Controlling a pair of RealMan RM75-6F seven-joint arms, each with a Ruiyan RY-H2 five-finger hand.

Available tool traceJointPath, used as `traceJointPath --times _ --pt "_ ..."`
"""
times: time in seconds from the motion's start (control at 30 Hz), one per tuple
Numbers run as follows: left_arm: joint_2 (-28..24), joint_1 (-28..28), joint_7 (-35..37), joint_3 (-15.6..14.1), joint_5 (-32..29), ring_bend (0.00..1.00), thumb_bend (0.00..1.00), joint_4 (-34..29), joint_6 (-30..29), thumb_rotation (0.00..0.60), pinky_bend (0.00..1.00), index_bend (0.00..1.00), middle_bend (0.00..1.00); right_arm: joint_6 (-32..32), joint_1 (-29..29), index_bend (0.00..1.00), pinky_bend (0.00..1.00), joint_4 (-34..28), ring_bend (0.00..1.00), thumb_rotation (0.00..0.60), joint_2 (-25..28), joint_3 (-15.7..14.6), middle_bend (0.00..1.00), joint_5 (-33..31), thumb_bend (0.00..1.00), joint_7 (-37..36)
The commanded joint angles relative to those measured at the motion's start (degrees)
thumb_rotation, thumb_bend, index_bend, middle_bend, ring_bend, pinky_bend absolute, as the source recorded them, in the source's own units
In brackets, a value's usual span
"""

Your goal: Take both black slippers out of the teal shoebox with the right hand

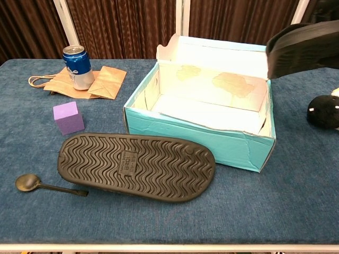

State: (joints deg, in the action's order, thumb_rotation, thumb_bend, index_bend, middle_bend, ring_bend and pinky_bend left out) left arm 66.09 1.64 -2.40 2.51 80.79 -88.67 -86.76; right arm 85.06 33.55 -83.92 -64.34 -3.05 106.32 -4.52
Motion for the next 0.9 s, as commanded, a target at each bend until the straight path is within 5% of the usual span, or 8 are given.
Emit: traceJointPath --times 0.03,0.17,0.7,0.83,0.9 --pt "-0.34 0.04 -0.46 -0.04 0.12 0.01 0.00 -0.63 -0.23 0.600 0.05 0.16 0.09 1.81 -1.64 0.87 0.84 1.73 0.60 0.600 0.03 -0.14 0.63 0.37 0.48 -2.45" --pt "-0.64 -0.06 -1.03 -0.11 0.32 0.01 0.00 -1.51 -0.23 0.600 0.05 0.16 0.09 3.02 -2.90 0.87 0.84 5.23 0.60 0.600 -1.18 -0.85 0.63 1.30 0.47 -4.73" --pt "-1.18 -0.68 -2.19 -0.36 1.22 0.01 0.00 -3.46 -0.04 0.600 0.05 0.16 0.09 9.57 -3.74 0.86 0.77 39.00 0.59 0.600 -20.18 -3.55 0.63 8.65 0.39 -9.20" --pt "-1.09 -0.73 -2.14 -0.45 1.25 0.01 0.00 -3.35 0.06 0.600 0.05 0.16 0.09 7.36 -4.04 0.69 0.63 40.76 0.46 0.600 -21.71 -4.88 0.52 8.01 0.30 -10.53" --pt "-1.03 -0.71 -2.01 -0.48 1.19 0.01 0.00 -3.23 0.09 0.600 0.05 0.16 0.09 5.22 -4.04 0.46 0.45 39.98 0.31 0.600 -21.49 -5.59 0.37 7.48 0.19 -10.41"
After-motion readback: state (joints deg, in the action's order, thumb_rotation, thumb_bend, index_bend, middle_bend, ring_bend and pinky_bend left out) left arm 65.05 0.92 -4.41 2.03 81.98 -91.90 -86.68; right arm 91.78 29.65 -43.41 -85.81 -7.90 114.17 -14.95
